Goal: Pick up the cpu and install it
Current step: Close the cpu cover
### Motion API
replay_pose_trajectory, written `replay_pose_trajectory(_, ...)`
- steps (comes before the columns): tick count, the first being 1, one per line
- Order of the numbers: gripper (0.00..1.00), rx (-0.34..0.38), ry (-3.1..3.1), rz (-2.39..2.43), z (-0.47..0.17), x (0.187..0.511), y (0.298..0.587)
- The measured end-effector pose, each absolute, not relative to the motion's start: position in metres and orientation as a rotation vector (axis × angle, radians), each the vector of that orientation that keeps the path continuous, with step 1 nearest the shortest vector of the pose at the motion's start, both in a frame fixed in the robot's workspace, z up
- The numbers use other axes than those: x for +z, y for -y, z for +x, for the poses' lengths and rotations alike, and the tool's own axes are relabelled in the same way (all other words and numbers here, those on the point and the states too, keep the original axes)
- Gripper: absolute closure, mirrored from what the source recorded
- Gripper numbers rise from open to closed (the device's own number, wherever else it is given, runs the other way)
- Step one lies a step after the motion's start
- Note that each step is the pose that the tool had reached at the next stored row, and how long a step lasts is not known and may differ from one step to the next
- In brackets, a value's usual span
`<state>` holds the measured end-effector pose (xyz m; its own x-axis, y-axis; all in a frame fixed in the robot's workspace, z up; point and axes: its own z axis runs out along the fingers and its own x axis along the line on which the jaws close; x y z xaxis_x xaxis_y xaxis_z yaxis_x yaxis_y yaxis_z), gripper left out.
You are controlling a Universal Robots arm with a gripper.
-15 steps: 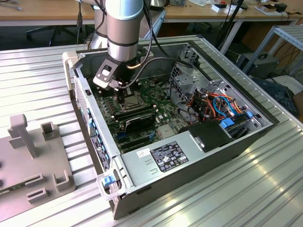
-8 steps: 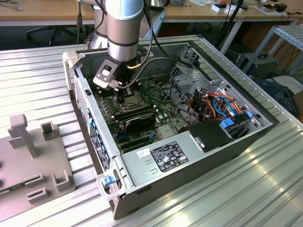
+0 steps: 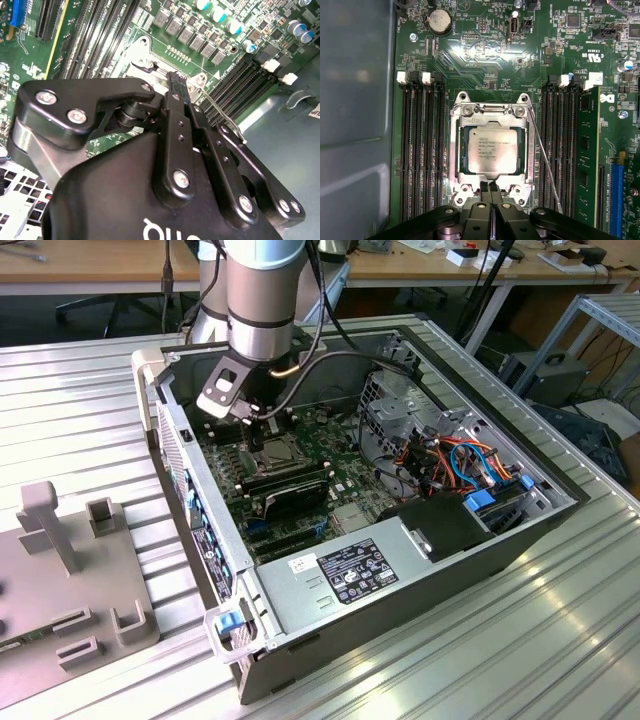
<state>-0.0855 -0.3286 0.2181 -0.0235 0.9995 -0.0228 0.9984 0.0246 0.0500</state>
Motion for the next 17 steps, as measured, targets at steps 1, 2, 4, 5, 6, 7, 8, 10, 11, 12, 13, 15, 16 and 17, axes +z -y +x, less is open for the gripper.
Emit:
replay_pose_trajectory(1, 0.89, 0.031, -2.211, 2.159, -0.086, 0.218, 0.329)
replay_pose_trajectory(2, 0.89, 0.03, -2.211, 2.159, -0.086, 0.218, 0.329)
replay_pose_trajectory(4, 0.89, 0.03, -2.211, 2.158, -0.084, 0.218, 0.329)
replay_pose_trajectory(5, 0.89, 0.03, -2.211, 2.159, -0.082, 0.218, 0.329)
replay_pose_trajectory(6, 0.89, 0.03, -2.211, 2.159, -0.081, 0.218, 0.329)
replay_pose_trajectory(7, 0.89, 0.03, -2.211, 2.159, -0.077, 0.218, 0.329)
replay_pose_trajectory(8, 0.89, 0.03, -2.211, 2.159, -0.075, 0.218, 0.329)
replay_pose_trajectory(10, 0.89, 0.03, -2.211, 2.159, -0.069, 0.218, 0.329)
replay_pose_trajectory(11, 0.89, 0.03, -2.211, 2.159, -0.067, 0.218, 0.329)
replay_pose_trajectory(12, 0.89, 0.03, -2.211, 2.159, -0.063, 0.218, 0.329)
replay_pose_trajectory(13, 0.89, 0.03, -2.211, 2.158, -0.06, 0.218, 0.329)
replay_pose_trajectory(15, 0.89, 0.03, -2.211, 2.159, -0.054, 0.218, 0.329)
replay_pose_trajectory(16, 0.89, 0.03, -2.211, 2.159, -0.051, 0.218, 0.329)
replay_pose_trajectory(17, 0.89, 0.03, -2.211, 2.158, -0.049, 0.218, 0.329)
